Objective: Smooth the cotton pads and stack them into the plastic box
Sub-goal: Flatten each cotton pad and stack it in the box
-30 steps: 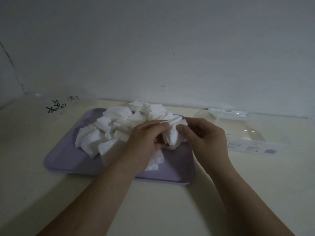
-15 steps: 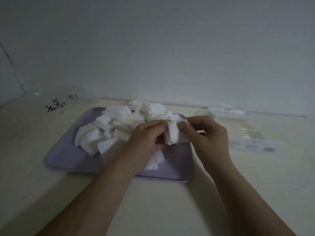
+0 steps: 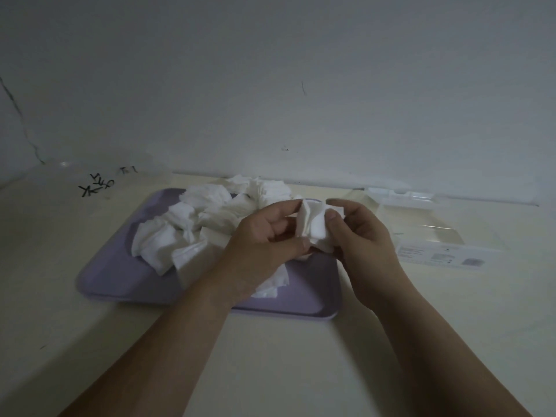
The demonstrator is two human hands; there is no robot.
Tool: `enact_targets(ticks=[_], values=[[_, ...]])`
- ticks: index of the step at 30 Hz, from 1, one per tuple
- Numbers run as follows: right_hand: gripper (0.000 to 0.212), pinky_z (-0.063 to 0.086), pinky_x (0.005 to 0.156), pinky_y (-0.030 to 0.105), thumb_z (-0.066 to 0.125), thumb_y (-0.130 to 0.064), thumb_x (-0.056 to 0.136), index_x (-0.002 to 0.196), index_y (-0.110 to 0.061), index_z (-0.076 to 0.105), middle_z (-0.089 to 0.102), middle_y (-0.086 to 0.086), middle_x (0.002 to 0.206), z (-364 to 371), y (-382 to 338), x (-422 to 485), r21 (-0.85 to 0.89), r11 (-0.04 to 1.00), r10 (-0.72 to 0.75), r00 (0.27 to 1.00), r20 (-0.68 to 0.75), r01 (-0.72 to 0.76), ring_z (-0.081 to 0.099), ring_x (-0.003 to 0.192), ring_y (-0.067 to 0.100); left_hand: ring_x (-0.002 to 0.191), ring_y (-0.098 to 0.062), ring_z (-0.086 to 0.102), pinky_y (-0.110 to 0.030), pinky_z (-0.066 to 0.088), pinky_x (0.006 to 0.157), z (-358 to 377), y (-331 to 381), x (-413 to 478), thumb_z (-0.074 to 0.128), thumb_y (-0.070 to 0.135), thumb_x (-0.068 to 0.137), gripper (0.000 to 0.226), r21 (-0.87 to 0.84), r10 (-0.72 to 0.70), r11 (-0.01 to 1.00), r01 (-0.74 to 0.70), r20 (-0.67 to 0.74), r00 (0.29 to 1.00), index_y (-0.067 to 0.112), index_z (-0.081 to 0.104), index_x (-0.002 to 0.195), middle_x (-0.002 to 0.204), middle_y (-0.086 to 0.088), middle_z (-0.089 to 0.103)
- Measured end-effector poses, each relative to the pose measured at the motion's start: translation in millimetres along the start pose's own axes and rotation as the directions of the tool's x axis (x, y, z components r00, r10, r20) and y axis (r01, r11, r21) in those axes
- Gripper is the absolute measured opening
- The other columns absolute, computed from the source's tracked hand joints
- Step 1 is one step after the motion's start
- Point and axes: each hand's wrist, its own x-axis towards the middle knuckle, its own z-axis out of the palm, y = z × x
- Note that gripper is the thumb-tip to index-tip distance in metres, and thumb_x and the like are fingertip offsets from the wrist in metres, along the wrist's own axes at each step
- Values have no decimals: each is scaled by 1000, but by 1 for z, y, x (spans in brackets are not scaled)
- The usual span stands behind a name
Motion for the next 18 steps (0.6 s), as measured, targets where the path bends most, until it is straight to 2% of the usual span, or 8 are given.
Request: enact_targets(ticks=[3,7,10,12,15,18], values=[[28,64,83,49,65,-12,101,122,-29,71,76,1,111,-1,1,0,-138,987,-82,997,-5,81,76,93,25,111,-36,73,-49,62,89,3,-2,1,70,-10,91,48,2,1,1000,0,-124,992,12,66,133,116,-13,78],[21,60,84,40,65,-9,99,115,-18,75,79,4,105,-2,2,1,-195,970,-138,989,50,145,75,100,26,106,-28,76,-43,63,86,0,-4,3,72,-1,93,36,8,12,1000,-11,-228,974,10,70,127,111,-9,79],[18,62,84,41,64,-7,101,117,-9,73,80,10,103,-1,-2,0,-99,992,-71,997,24,73,76,96,26,100,-24,76,-35,62,81,1,-2,3,72,2,93,34,-33,8,999,-17,-242,970,10,70,126,109,-12,79],[20,64,83,40,60,-7,103,118,-6,74,79,15,103,0,-5,-2,-45,999,-17,999,32,18,76,97,31,106,-29,74,-39,61,88,2,-3,4,68,3,96,29,-36,8,999,-16,-211,978,7,71,125,112,-16,78],[22,63,90,45,58,-11,105,116,-3,75,78,20,105,1,-8,-4,-22,1000,20,999,43,-19,74,105,39,114,-41,70,-52,57,101,2,-5,4,67,4,98,25,-23,20,999,-25,-194,981,6,74,122,115,-19,76],[22,63,90,45,61,-17,104,115,-2,73,79,20,102,2,-8,-4,-3,999,49,998,32,-49,75,102,37,110,-42,72,-58,58,97,3,-6,3,68,7,98,18,42,33,999,-24,-220,975,5,78,113,111,-22,76]])
